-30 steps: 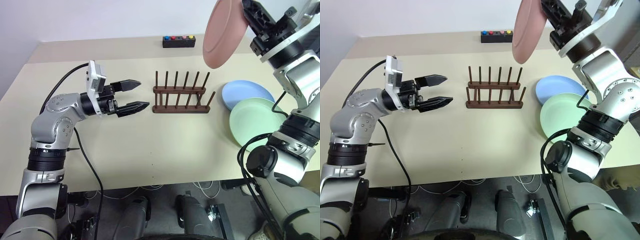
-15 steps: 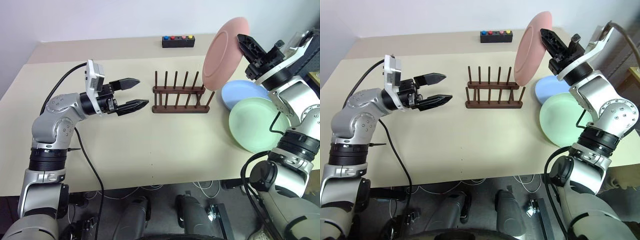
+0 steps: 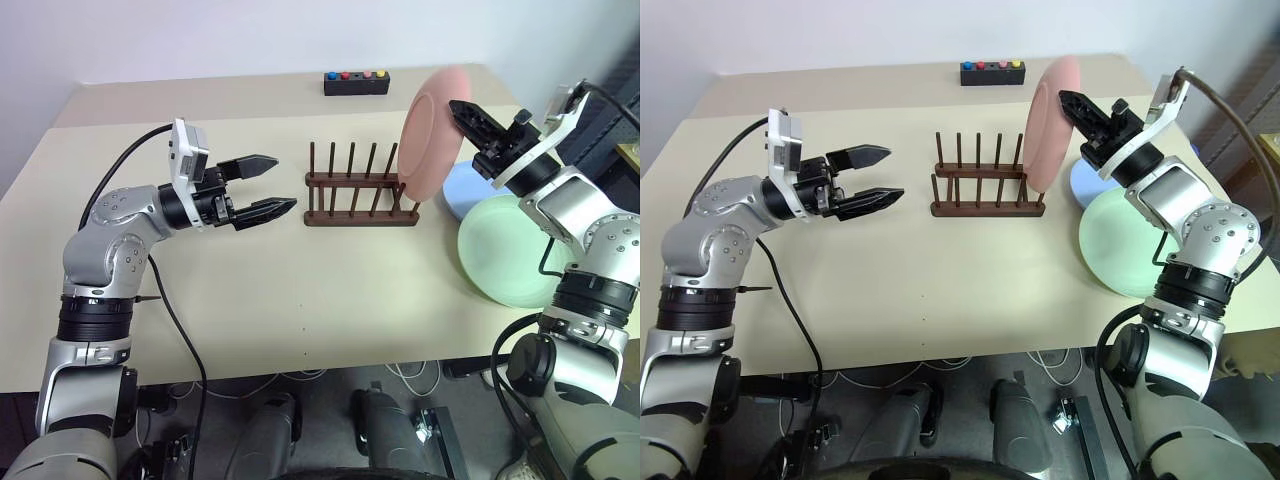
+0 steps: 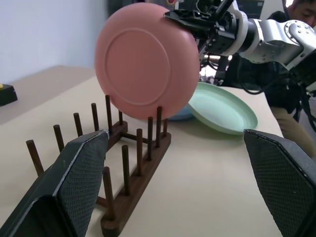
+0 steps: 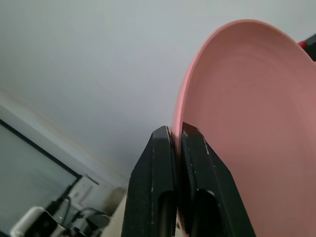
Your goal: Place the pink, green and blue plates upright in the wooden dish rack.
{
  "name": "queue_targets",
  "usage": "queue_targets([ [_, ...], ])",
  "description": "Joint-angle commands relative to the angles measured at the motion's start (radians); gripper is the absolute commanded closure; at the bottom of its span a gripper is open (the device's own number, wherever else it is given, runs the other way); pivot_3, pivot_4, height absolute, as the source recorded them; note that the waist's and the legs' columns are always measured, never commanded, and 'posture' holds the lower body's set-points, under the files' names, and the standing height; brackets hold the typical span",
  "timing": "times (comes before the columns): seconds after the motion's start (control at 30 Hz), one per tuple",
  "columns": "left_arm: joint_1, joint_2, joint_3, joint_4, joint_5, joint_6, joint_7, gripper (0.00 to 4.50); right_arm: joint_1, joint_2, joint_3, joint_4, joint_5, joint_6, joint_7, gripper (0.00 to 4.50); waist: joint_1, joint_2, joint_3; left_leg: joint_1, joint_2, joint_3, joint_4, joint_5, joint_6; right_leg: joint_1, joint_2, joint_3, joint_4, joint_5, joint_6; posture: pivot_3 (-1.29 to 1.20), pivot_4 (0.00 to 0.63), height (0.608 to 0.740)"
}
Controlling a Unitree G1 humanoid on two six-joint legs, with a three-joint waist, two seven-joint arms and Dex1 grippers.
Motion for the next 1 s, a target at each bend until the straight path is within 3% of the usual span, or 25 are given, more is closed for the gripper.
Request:
queue_targets([
  [0.03,-0.023,0.012,0.039,-0.015,-0.002,-0.017,0.005,0.04,-0.006,-0.019,0.006,-0.014,-0.009,-0.020,0.043,4.50,0.000,0.000,0.000,0.000,0.000,0.000,0.000,0.000,0.000,0.000,0.000,0.000,0.000,0.000,0.000,0.00,0.150,0.740],
  [0.3,-0.019,0.014,0.041,-0.019,0.008,-0.016,0.012,0.04,0.003,-0.022,0.034,-0.009,-0.055,-0.015,0.083,4.50,0.001,0.000,0.000,0.000,0.000,0.000,0.000,0.000,0.000,0.000,0.000,0.000,0.000,0.000,0.000,0.00,0.150,0.740],
  [0.4,-0.020,0.013,0.040,-0.020,0.010,-0.017,0.015,0.00,0.010,-0.014,0.034,-0.004,-0.073,-0.030,0.094,3.60,0.002,0.000,0.000,0.000,0.000,0.000,0.000,0.000,0.000,0.000,0.000,0.000,0.000,0.000,0.000,0.00,0.150,0.740],
  [0.63,-0.031,0.009,0.036,-0.010,0.015,-0.019,0.012,0.00,-0.012,-0.047,0.040,-0.010,-0.140,-0.092,0.124,0.07,0.002,0.000,0.000,0.000,0.000,0.000,0.000,0.000,0.000,0.000,0.000,0.000,0.000,0.000,0.000,0.00,0.150,0.740],
  [0.87,-0.043,0.001,0.035,0.005,0.020,-0.023,0.004,0.00,-0.034,-0.081,0.038,-0.035,-0.250,-0.253,0.171,0.02,0.002,0.000,0.000,0.000,0.000,0.000,0.000,0.000,0.000,0.000,0.000,0.000,0.000,0.000,0.000,0.00,0.150,0.740],
  [1.0,-0.019,0.019,0.023,-0.027,-0.004,0.001,-0.053,0.00,-0.010,-0.178,0.033,-0.074,-0.328,-0.311,0.193,0.02,0.005,0.000,0.000,0.000,0.000,0.000,0.000,0.000,0.000,0.000,0.000,0.000,0.000,0.000,0.000,0.00,0.150,0.740],
])
